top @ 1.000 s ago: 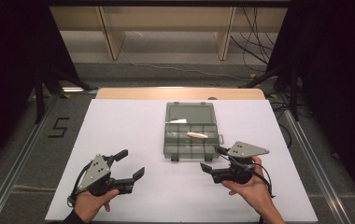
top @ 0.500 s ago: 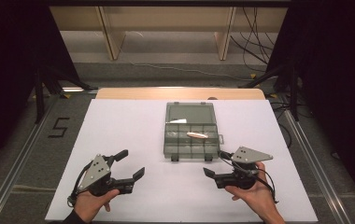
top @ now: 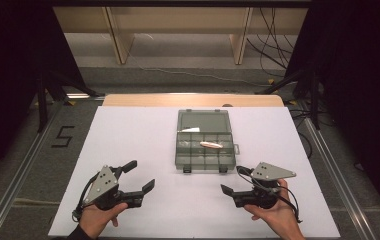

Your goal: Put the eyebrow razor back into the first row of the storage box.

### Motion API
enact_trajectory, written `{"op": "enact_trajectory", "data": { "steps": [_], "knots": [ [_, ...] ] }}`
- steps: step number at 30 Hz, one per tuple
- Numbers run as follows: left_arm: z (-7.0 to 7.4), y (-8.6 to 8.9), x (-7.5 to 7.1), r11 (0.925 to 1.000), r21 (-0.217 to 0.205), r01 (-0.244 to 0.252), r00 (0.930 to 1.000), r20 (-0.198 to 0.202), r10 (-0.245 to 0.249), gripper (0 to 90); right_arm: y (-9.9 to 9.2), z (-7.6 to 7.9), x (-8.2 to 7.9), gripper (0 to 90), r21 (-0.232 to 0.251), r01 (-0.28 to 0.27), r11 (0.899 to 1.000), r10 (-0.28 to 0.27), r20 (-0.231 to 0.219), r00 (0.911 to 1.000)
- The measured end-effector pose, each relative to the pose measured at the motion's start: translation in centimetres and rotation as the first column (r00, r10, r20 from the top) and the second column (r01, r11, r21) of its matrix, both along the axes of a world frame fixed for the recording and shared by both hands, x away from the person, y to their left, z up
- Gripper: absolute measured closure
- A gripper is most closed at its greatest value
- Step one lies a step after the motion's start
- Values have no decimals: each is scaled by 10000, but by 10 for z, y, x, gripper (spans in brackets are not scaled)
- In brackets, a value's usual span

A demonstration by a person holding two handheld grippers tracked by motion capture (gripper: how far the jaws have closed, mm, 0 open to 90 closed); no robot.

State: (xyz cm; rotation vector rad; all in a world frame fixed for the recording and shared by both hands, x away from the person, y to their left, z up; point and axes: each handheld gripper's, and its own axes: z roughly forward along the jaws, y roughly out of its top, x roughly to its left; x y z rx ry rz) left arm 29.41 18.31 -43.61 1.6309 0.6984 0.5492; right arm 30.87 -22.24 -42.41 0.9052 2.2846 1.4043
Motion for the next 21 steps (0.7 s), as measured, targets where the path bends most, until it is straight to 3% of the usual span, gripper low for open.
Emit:
{"op": "enact_trajectory", "data": {
  "steps": [7,21],
  "knots": [
    [0,0,0,10000,3,-7,10000,2,7,174,-2,-1,-5,186,22,23,10000,-22,-143,9999],
    [0,0,0,10000,12,-3,10000,-9,3,174,-4,-3,-7,179,154,76,9999,-76,-6,10000]
  ]
}}
